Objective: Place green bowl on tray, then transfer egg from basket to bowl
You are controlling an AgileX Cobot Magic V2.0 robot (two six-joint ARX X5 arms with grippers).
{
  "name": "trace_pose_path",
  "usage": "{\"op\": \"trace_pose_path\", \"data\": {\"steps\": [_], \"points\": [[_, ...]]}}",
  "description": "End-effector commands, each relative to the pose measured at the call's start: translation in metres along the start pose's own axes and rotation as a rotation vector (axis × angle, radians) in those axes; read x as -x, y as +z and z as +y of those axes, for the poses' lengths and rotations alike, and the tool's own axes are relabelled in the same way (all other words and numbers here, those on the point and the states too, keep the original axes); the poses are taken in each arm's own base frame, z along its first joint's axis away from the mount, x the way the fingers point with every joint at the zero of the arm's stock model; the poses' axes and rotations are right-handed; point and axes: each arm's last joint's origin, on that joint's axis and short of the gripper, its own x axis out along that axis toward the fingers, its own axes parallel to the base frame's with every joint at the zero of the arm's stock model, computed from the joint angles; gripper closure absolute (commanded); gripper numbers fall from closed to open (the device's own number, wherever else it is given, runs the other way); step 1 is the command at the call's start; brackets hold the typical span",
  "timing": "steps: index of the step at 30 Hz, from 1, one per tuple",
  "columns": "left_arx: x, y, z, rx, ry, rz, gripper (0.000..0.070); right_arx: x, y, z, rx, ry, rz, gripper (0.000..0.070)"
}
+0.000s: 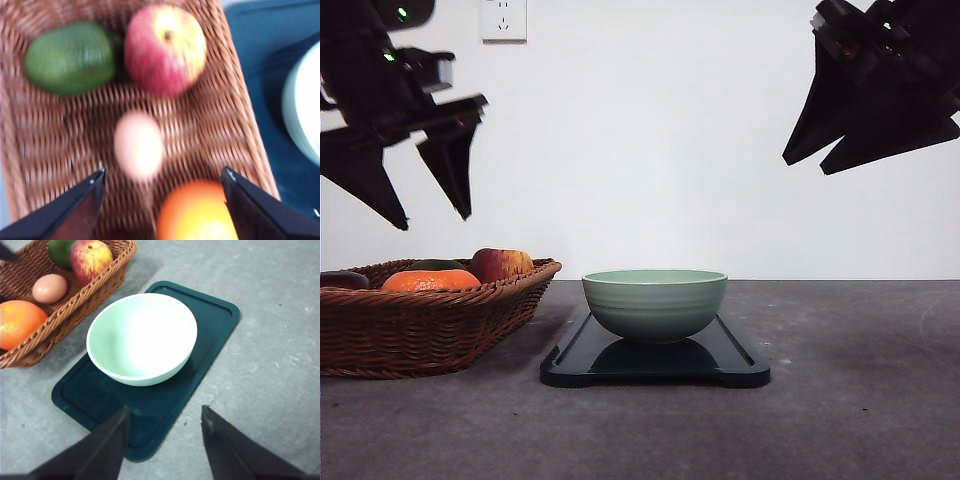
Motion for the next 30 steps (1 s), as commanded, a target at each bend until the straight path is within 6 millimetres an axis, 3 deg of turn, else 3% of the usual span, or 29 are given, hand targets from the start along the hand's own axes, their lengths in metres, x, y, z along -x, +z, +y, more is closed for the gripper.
{"op": "trace_pose_path", "data": {"steps": [1,14,30], "points": [[-0.007,0.009,-0.001,-0.003,0.015,-0.006,0.0227,-0.001,0.002,0.001,-0.005,0.003,-0.008,0.0420],[-0.056,0.012,0.003,0.005,0.041,0.071,0.0227,-0.001,0.002,0.001,-0.005,-0.024,-0.012,0.0420],[-0.089,0.005,0.005,0.010,0.045,0.134,0.0228,-0.001,0.007,0.001,0.003,-0.020,-0.064,0.0420]]}}
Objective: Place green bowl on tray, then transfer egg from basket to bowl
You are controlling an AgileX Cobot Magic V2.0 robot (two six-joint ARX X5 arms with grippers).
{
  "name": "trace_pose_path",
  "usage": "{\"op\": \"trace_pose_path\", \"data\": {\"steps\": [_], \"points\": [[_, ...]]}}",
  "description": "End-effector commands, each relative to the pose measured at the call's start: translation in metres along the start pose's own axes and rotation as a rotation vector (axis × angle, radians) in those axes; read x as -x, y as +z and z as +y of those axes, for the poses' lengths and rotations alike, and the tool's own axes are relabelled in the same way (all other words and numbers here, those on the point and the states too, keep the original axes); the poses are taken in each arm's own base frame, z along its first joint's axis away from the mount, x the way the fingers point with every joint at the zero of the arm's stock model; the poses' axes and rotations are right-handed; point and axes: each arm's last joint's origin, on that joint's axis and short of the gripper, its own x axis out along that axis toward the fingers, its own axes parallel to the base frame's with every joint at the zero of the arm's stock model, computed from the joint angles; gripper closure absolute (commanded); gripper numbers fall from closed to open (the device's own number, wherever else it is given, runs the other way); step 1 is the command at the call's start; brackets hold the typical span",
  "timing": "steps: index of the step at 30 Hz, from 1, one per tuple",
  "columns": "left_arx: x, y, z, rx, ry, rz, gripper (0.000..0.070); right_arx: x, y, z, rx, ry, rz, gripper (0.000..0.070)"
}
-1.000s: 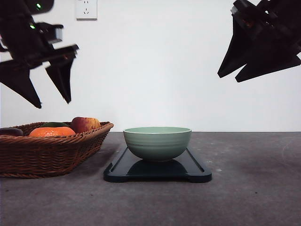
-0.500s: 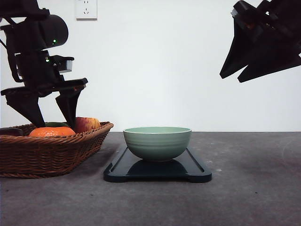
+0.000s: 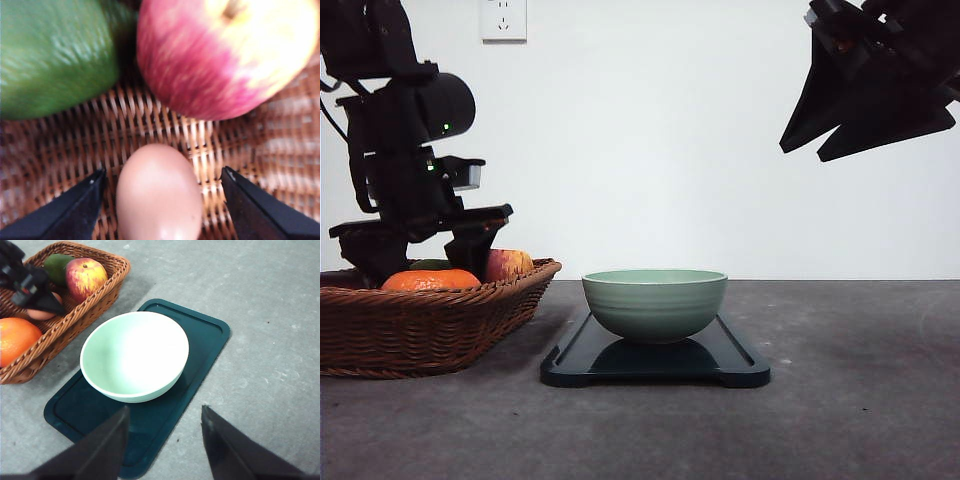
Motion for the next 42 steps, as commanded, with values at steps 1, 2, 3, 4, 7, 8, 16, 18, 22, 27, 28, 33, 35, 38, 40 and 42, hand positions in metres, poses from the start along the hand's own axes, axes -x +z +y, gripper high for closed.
{"op": "trace_pose_path", "data": {"steps": [1,2,3,4,7,8,16,18,22,27,28,33,35,38,40,42], "points": [[-0.002,0.006,-0.002,-0.001,0.001,-0.013,0.0228,-0.001,0.002,0.002,-0.006,0.003,-0.010,0.0420],[-0.002,0.006,-0.002,-0.002,0.001,-0.014,0.0229,-0.001,0.002,0.002,-0.006,0.003,-0.010,0.0420],[-0.002,0.006,-0.003,-0.003,0.001,-0.014,0.0231,-0.001,0.002,0.002,-0.006,0.003,-0.010,0.0420],[-0.002,0.006,-0.002,-0.003,0.001,-0.013,0.0236,-0.001,0.002,0.002,-0.006,0.003,-0.010,0.0420],[-0.002,0.006,-0.002,-0.003,0.002,-0.014,0.0316,-0.001,0.002,0.002,-0.006,0.003,-0.010,0.0420],[-0.002,0.006,-0.002,-0.003,0.002,-0.013,0.0356,-0.001,0.002,0.002,-0.006,0.003,-0.010,0.0420],[-0.002,0.005,-0.002,-0.002,0.002,-0.010,0.0406,-0.001,0.002,0.002,-0.006,0.003,-0.007,0.0420],[-0.002,0.005,-0.002,-0.002,0.002,-0.010,0.0421,-0.001,0.002,0.001,-0.007,0.003,-0.005,0.0420],[-0.002,0.005,-0.002,-0.002,0.002,-0.008,0.0484,-0.001,0.002,0.001,-0.007,0.003,-0.005,0.0420],[-0.002,0.005,-0.002,-0.002,0.003,-0.004,0.0484,-0.001,0.002,0.001,-0.007,0.003,-0.004,0.0420],[-0.002,0.005,-0.002,-0.002,0.003,-0.004,0.0484,-0.001,0.002,0.001,-0.007,0.003,-0.004,0.0420],[0.002,0.004,-0.002,-0.001,0.005,-0.002,0.0484,-0.001,0.001,0.001,-0.007,0.003,-0.002,0.0420],[0.006,0.004,-0.002,-0.003,0.008,-0.004,0.0483,-0.001,0.001,0.001,-0.007,0.003,-0.002,0.0420],[0.016,0.004,0.000,-0.004,0.015,-0.019,0.0482,-0.001,0.001,0.001,-0.008,0.003,-0.002,0.0420],[0.027,0.005,0.001,-0.005,0.016,-0.038,0.0482,-0.001,0.001,0.001,-0.008,0.003,-0.002,0.0420],[0.041,0.005,0.001,-0.004,0.015,-0.064,0.0482,-0.001,0.001,0.001,-0.008,0.003,-0.002,0.0420]]}}
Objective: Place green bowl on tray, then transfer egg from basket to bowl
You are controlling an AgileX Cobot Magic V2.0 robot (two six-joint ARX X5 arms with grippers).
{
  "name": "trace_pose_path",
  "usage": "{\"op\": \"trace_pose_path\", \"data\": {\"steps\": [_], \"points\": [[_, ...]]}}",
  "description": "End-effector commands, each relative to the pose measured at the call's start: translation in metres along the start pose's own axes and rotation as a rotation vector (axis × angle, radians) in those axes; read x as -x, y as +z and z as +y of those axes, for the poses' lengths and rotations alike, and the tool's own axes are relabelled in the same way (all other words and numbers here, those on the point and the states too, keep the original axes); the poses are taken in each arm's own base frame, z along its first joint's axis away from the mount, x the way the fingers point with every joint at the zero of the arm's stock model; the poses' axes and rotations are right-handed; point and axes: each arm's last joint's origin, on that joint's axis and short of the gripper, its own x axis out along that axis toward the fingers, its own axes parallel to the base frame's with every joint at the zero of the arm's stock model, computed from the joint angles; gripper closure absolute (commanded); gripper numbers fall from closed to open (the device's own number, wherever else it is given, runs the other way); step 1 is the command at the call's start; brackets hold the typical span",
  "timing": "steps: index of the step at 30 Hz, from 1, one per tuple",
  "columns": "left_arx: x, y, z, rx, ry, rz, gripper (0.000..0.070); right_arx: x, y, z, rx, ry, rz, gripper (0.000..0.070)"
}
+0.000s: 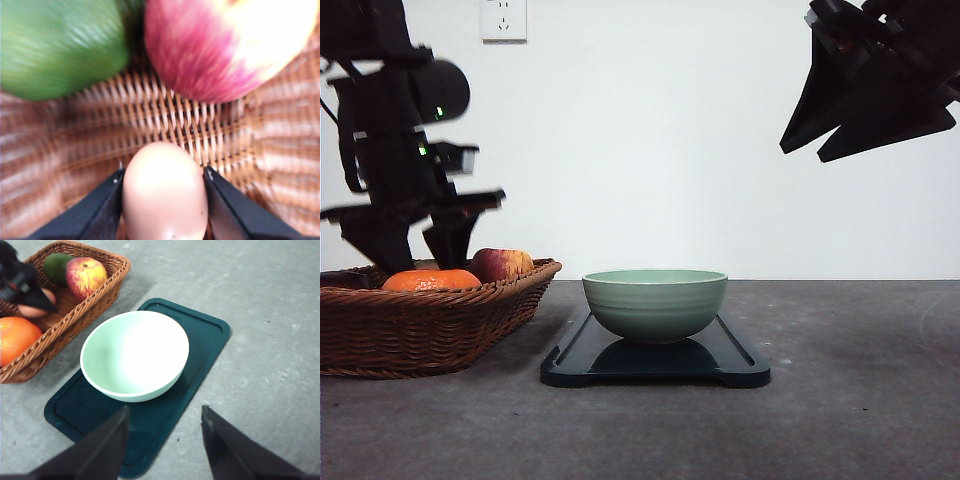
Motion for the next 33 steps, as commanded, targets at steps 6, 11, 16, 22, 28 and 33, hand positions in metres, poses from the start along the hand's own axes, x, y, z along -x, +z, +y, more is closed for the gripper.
{"op": "trace_pose_path", "data": {"steps": [6,11,16,22,28,33], "points": [[0.062,0.006,-0.004,-0.016,-0.013,-0.169,0.0483,-0.001,0.002,0.002,-0.007,0.003,-0.005,0.0420],[0.089,0.009,-0.020,-0.057,-0.077,-0.304,0.0482,-0.001,0.002,0.002,-0.007,0.003,-0.006,0.0420],[0.092,0.018,-0.048,-0.107,-0.251,-0.424,0.0483,-0.001,0.002,0.002,-0.007,0.003,-0.006,0.0420],[0.086,0.021,-0.089,-0.198,-0.334,-0.496,0.0483,-0.001,0.002,0.002,-0.006,0.003,-0.007,0.0420],[0.061,0.018,-0.121,-0.273,-0.376,-0.473,0.0483,-0.001,0.002,0.002,-0.006,0.004,-0.007,0.0420],[0.033,0.016,-0.139,-0.304,-0.394,-0.439,0.0483,-0.001,0.002,0.002,-0.006,0.004,-0.006,0.0420]]}}
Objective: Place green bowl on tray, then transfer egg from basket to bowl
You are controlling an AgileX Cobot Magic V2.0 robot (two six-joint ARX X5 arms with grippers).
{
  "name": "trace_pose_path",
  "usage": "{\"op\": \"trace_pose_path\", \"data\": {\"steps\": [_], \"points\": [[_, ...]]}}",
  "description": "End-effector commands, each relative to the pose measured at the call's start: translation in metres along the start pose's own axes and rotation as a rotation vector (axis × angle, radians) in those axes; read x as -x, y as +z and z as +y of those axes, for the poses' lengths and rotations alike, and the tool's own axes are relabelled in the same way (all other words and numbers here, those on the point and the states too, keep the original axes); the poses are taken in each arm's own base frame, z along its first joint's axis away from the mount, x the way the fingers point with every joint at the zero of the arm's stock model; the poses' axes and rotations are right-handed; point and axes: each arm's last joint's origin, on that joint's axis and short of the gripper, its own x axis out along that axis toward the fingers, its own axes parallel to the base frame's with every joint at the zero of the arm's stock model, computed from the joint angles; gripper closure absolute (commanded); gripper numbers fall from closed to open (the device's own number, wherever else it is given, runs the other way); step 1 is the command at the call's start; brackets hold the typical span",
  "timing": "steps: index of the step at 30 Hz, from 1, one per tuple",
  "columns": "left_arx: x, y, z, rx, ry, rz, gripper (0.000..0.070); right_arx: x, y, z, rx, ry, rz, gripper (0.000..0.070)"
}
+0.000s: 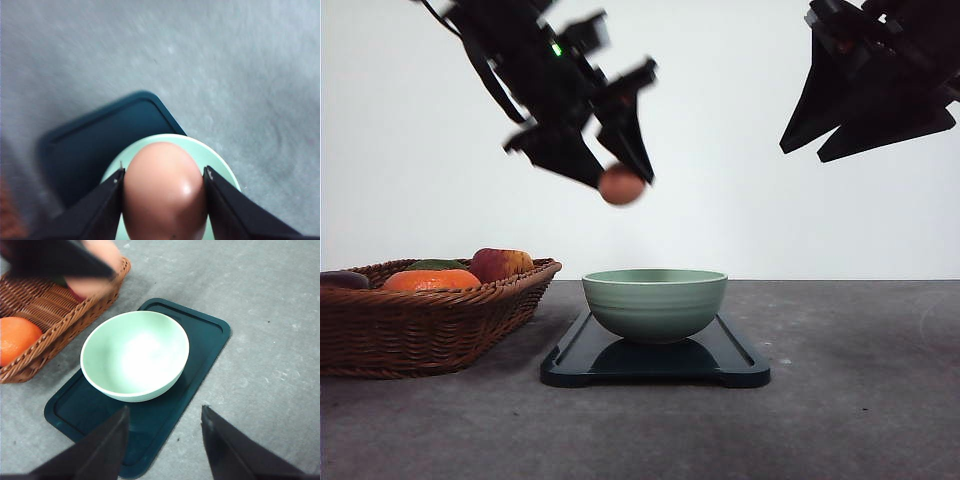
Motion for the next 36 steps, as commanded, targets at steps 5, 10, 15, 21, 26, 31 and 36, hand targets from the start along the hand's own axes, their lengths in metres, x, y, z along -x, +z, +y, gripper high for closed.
{"op": "trace_pose_path", "data": {"steps": [5,10,15,21,26,31,36], "points": [[-0.028,-0.004,-0.012,-0.048,-0.031,-0.006,0.0483,-0.001,0.002,0.002,-0.006,0.004,-0.006,0.0420],[-0.046,-0.014,-0.016,-0.096,-0.025,0.021,0.0483,-0.001,0.002,0.002,-0.007,0.007,-0.005,0.0420],[-0.059,-0.023,-0.017,-0.101,-0.026,0.047,0.0482,-0.001,0.002,0.002,-0.007,0.010,-0.004,0.0420],[-0.069,-0.031,-0.014,-0.118,0.001,0.078,0.0482,-0.001,0.002,0.002,-0.007,0.010,-0.004,0.0420],[-0.073,-0.034,-0.014,-0.118,0.002,0.091,0.0476,-0.001,0.001,0.002,-0.008,0.010,0.003,0.0420],[-0.074,-0.035,-0.014,-0.126,0.003,0.094,0.0476,-0.001,0.001,0.002,-0.008,0.010,0.003,0.0420],[-0.074,-0.035,-0.013,-0.143,0.014,0.097,0.0476,-0.001,0.001,0.002,-0.008,0.010,0.003,0.0420]]}}
